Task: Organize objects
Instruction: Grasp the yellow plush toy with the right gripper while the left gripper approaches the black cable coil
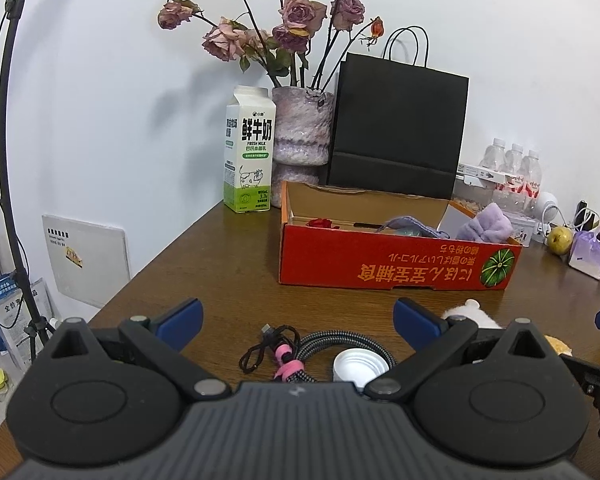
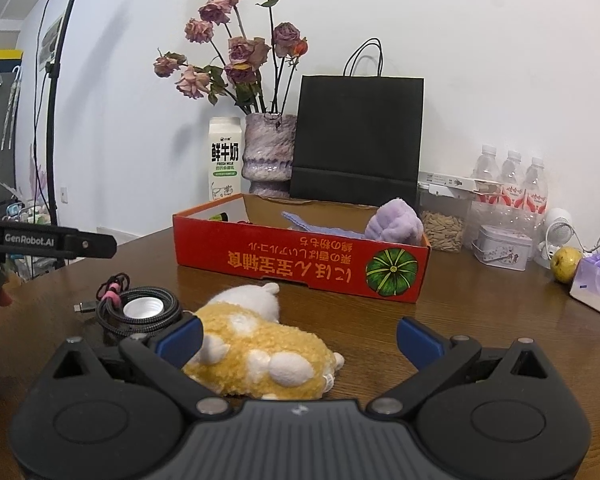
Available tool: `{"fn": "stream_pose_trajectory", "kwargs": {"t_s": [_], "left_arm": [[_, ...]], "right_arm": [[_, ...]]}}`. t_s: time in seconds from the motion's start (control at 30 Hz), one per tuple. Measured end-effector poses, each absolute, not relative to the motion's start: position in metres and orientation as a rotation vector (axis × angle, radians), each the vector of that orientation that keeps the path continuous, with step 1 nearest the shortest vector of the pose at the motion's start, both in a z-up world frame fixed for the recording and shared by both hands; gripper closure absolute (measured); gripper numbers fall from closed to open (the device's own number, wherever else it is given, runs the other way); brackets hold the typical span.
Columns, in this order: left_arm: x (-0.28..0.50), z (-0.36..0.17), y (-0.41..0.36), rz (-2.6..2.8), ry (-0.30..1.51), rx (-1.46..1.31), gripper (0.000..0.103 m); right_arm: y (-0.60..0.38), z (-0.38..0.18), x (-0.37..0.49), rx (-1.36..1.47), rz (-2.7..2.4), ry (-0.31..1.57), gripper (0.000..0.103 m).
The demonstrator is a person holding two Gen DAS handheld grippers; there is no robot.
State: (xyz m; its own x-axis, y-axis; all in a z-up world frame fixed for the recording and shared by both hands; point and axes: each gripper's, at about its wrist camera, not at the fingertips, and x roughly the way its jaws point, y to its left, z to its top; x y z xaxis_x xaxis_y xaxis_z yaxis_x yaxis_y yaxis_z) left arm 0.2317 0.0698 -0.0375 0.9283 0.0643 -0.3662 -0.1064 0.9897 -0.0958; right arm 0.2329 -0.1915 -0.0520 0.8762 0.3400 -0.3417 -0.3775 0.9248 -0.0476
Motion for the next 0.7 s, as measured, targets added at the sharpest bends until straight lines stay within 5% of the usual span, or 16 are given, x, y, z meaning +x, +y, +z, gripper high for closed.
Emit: {"fn": "stream_pose_trajectory", "kwargs": {"t_s": [0.7], "left_arm": [[0.236,-0.04,0.079,0.091,0.406,-0.161,0.0]], "right_arm": [[-0.145,-0.065,0.276,-0.111,0.364,0.521,0.0]]}}
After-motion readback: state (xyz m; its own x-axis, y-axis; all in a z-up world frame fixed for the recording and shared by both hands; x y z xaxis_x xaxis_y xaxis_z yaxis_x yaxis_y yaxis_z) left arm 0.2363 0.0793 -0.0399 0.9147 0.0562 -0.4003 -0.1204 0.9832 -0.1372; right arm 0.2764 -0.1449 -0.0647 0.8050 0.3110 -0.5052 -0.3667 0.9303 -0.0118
